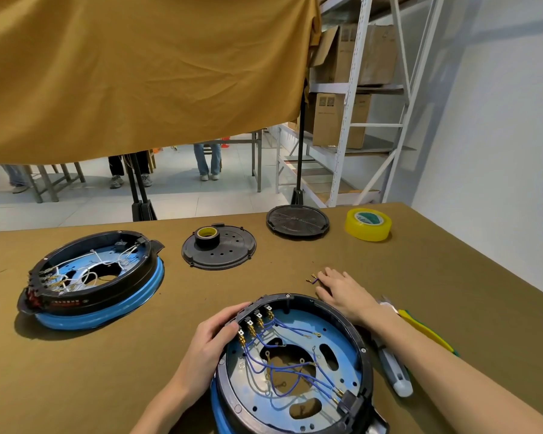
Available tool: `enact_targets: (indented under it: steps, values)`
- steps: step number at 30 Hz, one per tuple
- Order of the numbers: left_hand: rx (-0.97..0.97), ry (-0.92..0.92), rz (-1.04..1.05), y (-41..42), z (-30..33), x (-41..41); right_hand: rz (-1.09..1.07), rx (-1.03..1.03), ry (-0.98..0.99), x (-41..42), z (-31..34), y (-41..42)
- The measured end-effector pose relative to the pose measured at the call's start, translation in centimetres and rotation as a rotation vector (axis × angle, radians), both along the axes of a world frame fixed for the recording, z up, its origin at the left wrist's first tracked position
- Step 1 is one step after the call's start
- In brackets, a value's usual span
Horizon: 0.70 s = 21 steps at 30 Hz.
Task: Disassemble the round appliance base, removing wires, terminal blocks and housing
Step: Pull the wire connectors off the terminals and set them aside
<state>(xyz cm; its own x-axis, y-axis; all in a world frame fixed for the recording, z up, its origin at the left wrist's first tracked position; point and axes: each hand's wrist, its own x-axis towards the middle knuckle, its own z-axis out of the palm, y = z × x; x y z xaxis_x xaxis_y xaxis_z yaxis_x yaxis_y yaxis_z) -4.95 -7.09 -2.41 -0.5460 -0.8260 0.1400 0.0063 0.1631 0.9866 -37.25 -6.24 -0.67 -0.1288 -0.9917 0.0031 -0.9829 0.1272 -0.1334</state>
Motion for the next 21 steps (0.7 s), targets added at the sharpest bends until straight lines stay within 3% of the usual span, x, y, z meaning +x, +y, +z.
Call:
enact_targets:
  steps: [8, 12, 17, 21]
  values:
    - [0.003, 0.001, -0.005, 0.0, 0.0, 0.1, -0.002, 0.194, -0.024, -1.3, -0.7, 0.8]
    - [0.004, -0.004, 0.0, 0.2, 0.0, 0.2, -0.041, -0.049, -0.328, -0.7, 0.3, 1.3]
    - [0.018, -0.012, -0.002, 0.4, 0.4, 0.1, -0.053, -0.506, -0.532, 2.1, 3.6, 2.8]
    - [0.005, -0.018, -0.006, 0.6, 0.7, 0.1, 0.141, -0.519, -0.557, 7.9, 6.1, 4.6]
